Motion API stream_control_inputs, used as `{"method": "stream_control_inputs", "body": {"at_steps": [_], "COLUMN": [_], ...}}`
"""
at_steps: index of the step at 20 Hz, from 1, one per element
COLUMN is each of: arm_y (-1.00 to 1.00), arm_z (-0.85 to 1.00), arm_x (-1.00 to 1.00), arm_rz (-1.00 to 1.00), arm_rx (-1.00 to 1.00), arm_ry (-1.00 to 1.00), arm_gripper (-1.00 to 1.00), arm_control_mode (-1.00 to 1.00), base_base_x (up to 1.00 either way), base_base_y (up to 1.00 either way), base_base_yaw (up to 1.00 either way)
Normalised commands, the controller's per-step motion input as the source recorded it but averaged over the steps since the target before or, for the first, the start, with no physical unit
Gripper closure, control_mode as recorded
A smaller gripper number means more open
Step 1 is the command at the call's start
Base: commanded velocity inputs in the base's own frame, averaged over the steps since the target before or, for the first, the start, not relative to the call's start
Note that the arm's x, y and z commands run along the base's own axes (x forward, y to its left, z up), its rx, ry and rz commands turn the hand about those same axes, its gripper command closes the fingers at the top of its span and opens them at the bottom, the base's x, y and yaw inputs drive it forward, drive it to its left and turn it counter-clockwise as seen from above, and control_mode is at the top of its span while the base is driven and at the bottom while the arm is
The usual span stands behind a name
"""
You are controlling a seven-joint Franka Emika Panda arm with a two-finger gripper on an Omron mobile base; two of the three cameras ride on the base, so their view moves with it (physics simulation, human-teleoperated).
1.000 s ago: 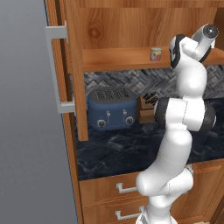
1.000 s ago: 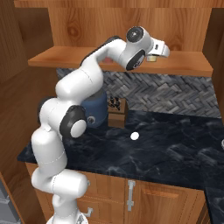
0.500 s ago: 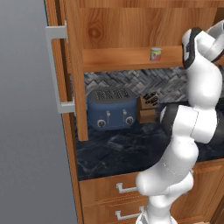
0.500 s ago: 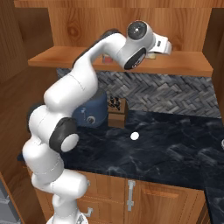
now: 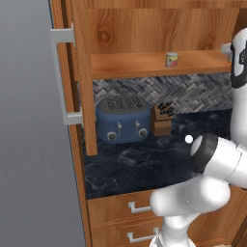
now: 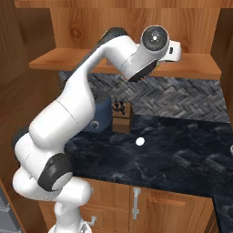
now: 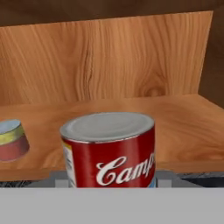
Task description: Restock the canned food cabinet by taking the new fresh canned food from the counter and placing it in the cabinet. Then, take the old canned food from the cabinet and place it on the counter.
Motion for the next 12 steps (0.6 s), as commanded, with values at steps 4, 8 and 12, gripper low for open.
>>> {"method": "stream_control_inputs", "body": {"at_steps": [4, 8, 12], "arm_y": [0.0, 0.0, -0.03], "arm_z": [-0.38, -0.98, -1.0], "arm_x": [-1.0, -1.0, -0.78], "arm_rz": [0.24, 0.17, 0.06], "arm_rx": [0.0, 0.0, 0.0], "arm_ry": [0.03, 0.25, 0.45], "arm_gripper": [1.0, 1.0, 1.0], "arm_control_mode": [-1.0, -1.0, -1.0], "base_base_x": [0.0, 0.0, 0.0], "base_base_y": [0.0, 0.0, 0.0], "base_base_yaw": [0.0, 0.0, 0.0]}}
